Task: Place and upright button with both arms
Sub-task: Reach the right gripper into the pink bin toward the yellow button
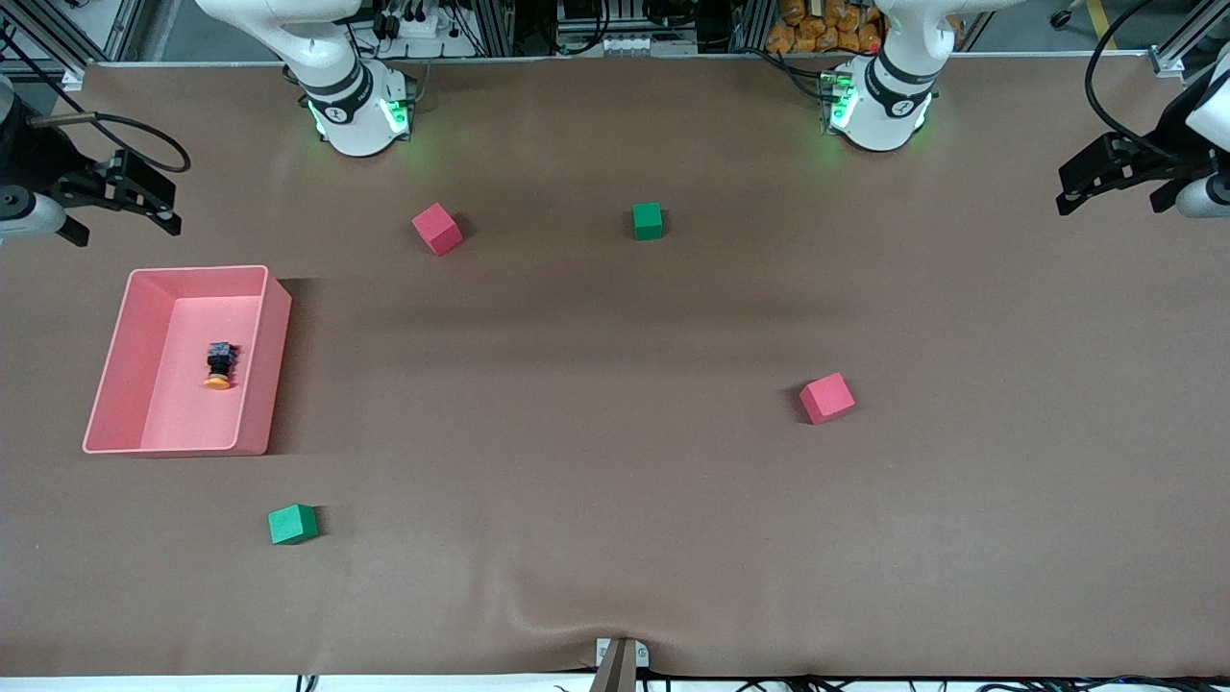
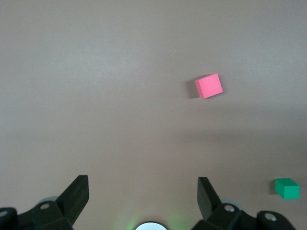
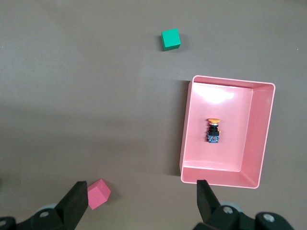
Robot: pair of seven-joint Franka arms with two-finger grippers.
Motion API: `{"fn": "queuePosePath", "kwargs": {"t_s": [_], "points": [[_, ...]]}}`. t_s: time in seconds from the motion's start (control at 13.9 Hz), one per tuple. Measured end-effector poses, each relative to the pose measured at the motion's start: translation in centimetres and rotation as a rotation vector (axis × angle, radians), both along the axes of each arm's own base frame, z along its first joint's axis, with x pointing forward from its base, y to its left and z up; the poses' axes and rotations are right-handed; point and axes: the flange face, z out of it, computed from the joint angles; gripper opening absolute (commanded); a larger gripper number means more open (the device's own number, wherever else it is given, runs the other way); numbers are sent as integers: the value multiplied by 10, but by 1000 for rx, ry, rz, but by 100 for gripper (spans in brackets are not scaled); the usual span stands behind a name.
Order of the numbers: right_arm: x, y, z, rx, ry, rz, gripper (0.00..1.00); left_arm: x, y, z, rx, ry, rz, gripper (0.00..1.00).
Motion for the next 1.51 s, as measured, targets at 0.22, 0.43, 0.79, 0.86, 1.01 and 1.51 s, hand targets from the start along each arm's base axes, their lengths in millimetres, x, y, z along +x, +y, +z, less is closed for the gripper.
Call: {"fn": "queuePosePath", "kwargs": {"t_s": [0.22,0.43,0.79,0.86,1.01,1.51], "points": [[0,-2,0,0,0,-3,100,-1,0,-1,1,12,1,100],[0,-2,0,0,0,-4,100,-2,0,-1,1,13,1,100],[6,-15,-8,-20,13,-24,100,-1,2,-1,1,15,2,100],[9,-19,-12,-44,17,-29,100,-1,2,-2,1,19,2,100],[21,-27,-30,-112,38,-31,100,1,2,-6,1,28,1,100],[72,-91,-127,-146,140,-84,100,3,0,-12,0,41,-4,100]]}}
